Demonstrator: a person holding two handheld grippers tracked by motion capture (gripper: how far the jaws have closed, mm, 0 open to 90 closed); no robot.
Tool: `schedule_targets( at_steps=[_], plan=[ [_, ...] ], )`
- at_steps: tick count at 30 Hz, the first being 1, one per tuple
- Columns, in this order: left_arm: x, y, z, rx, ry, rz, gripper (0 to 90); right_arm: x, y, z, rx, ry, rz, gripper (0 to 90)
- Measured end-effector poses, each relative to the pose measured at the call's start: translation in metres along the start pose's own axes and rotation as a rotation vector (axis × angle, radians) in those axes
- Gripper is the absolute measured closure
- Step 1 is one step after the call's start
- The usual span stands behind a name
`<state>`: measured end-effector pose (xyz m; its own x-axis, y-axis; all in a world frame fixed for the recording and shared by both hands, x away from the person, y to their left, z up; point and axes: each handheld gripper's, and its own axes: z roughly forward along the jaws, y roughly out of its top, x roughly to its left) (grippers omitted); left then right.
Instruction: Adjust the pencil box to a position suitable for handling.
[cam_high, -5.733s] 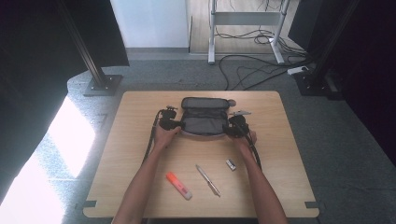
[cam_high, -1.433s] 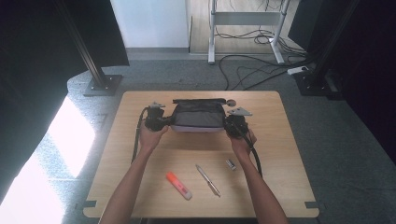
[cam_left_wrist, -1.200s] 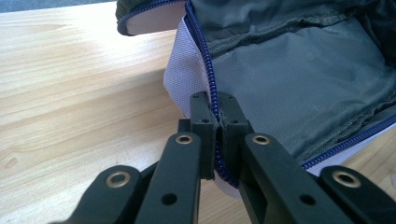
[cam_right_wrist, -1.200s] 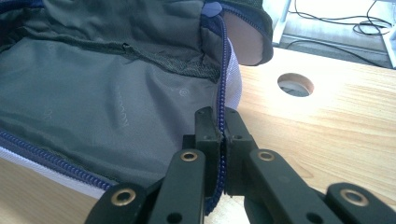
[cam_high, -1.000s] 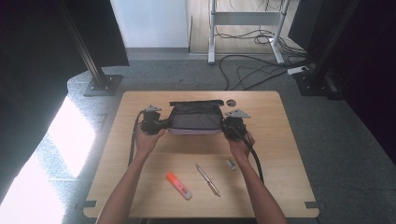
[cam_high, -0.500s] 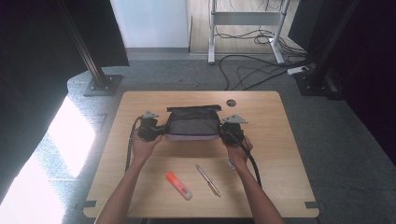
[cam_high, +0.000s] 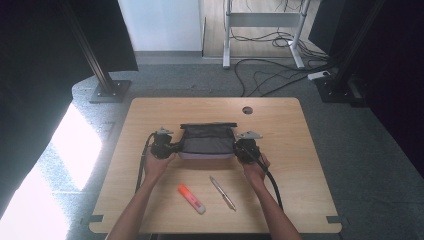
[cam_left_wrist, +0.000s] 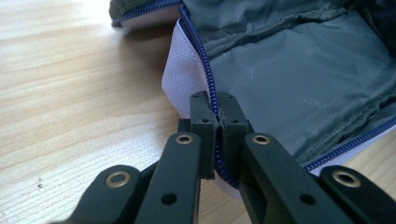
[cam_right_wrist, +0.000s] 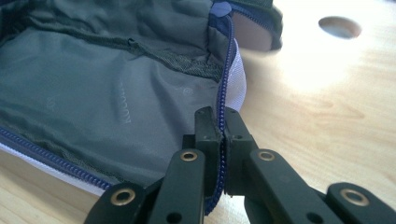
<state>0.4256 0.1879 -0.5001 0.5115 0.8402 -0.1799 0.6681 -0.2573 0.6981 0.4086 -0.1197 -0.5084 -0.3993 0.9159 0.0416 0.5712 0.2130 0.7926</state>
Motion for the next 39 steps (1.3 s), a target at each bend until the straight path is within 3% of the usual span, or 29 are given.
schedule_targets(
  at_steps=[11, 14, 16, 17, 18, 19, 20, 23, 24, 29, 39],
  plan=[
    [0.002, -0.011, 0.023, 0.059, 0.014, -0.013, 85.0, -0.004, -0.011, 0.018, 0.098, 0.008, 0.006, 83.2],
    [0.002, -0.014, 0.024, 0.048, 0.011, -0.018, 81.0, -0.002, -0.013, 0.02, 0.111, 0.01, -0.002, 79.6],
    [0.001, -0.013, 0.024, 0.047, 0.004, -0.016, 71.5, -0.002, -0.013, 0.02, 0.113, 0.013, -0.002, 78.2],
    [0.001, -0.013, 0.024, 0.047, 0.004, -0.016, 61.6, -0.002, -0.013, 0.02, 0.113, 0.013, -0.002, 78.2],
    [0.0, -0.013, 0.026, 0.053, 0.011, -0.014, 61.6, -0.002, -0.013, 0.02, 0.113, 0.016, -0.001, 76.3],
    [-0.001, -0.013, 0.026, 0.05, 0.032, -0.009, 44.6, -0.002, -0.012, 0.019, 0.111, 0.027, 0.005, 66.2],
    [-0.002, -0.012, 0.025, 0.043, 0.035, -0.016, 37.8, -0.002, -0.012, 0.018, 0.105, 0.025, 0.003, 63.2],
    [-0.002, -0.011, 0.025, 0.037, 0.03, -0.022, 25.5, -0.001, -0.012, 0.015, 0.078, 0.011, 0.002, 57.5],
    [-0.003, -0.01, 0.023, 0.021, 0.037, -0.018, 23.0, -0.003, -0.012, 0.01, 0.055, 0.003, 0.013, 51.6],
    [-0.003, -0.008, 0.014, -0.008, 0.016, -0.028, 17.4, -0.009, -0.012, 0.0, 0.015, 0.023, 0.023, 45.6],
    [-0.005, -0.011, -0.004, -0.03, -0.003, -0.014, 18.3, -0.018, -0.013, -0.021, -0.04, 0.095, -0.001, 38.8]
  ],
)
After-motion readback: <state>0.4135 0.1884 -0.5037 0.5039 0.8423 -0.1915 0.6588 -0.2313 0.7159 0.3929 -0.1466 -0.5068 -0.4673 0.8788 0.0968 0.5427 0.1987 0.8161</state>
